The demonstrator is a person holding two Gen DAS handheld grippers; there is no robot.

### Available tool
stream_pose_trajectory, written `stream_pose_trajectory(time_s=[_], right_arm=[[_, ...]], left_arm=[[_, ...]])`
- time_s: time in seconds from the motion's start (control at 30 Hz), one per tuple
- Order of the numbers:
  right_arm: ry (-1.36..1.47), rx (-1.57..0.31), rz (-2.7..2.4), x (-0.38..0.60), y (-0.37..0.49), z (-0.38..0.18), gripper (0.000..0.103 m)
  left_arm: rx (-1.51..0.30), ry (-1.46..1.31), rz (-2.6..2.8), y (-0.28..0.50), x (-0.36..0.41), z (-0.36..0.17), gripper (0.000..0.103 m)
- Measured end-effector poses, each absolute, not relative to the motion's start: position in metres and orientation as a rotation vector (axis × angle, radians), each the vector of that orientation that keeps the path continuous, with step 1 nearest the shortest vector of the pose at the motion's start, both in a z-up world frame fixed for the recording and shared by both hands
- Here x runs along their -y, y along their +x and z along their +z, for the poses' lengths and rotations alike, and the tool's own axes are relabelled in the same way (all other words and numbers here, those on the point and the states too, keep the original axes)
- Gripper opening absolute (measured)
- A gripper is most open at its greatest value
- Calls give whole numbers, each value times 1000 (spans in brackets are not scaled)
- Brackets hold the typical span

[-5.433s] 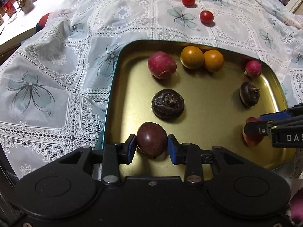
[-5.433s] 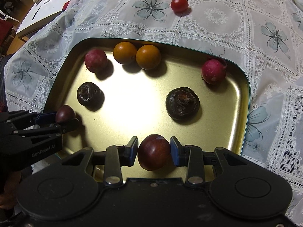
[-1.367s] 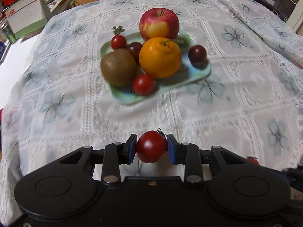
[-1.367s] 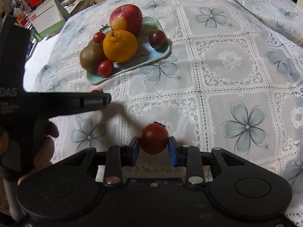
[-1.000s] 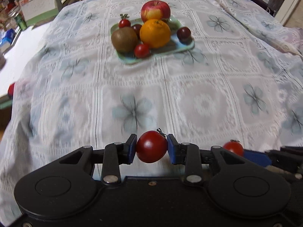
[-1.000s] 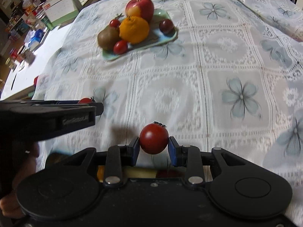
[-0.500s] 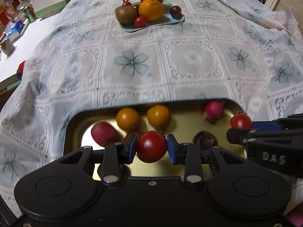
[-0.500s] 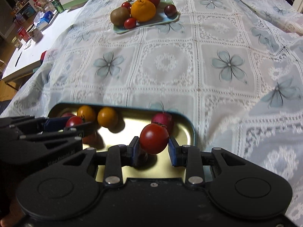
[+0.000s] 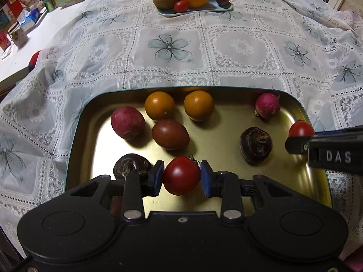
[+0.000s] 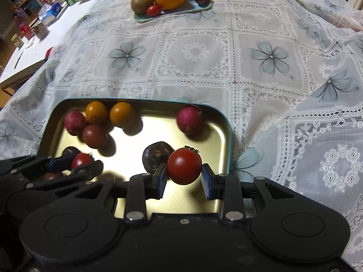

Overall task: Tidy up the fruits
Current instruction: 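Carry both red tomatoes into the gold tray and open both tools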

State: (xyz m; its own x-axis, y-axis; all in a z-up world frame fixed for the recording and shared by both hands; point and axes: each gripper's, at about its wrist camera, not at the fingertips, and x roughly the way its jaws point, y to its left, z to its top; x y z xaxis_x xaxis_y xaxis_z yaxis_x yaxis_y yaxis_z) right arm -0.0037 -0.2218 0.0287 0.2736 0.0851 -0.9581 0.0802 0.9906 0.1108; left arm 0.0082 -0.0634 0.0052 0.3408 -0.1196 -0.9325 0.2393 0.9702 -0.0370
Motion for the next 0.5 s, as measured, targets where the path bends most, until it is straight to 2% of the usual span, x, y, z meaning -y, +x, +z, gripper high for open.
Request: stream_pose_trajectory(time_s=[0.5], right_arm=[[148,-1322,-38,232,3,15,33]], left_arm=[[-1209,129,-242,-1,69,1,44]])
